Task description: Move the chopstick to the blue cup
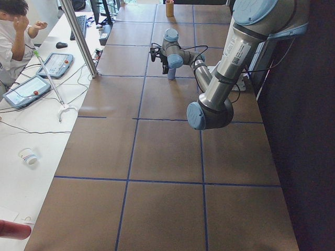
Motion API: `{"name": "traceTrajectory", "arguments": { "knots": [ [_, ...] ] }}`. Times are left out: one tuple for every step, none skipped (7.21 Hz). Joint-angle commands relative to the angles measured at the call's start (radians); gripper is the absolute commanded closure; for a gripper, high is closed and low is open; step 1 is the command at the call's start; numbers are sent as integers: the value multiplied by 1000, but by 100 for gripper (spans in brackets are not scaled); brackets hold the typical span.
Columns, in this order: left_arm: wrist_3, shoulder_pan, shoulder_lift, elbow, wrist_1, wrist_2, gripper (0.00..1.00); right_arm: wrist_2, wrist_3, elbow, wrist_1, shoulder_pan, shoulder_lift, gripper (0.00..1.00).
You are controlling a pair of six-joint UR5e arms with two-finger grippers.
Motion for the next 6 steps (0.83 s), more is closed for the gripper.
{"name": "traceTrajectory", "arguments": {
  "knots": [
    [-9,-1,2,-5,-15,0,0,3,-18,165,-197,32,-5,100],
    [-19,-1,2,-8,-17,0,0,3,-30,206,-230,44,-5,100],
    [-20,-1,3,-7,-15,0,0,3,-40,246,-268,57,-7,100],
    [-20,1,3,-5,-17,0,0,0,-43,271,-276,69,-7,100],
    [-20,1,3,-2,-17,0,0,-4,-52,280,-276,101,-4,100],
    [-20,3,3,7,-18,2,0,-1,-52,332,-291,126,1,100]
  ]
}}
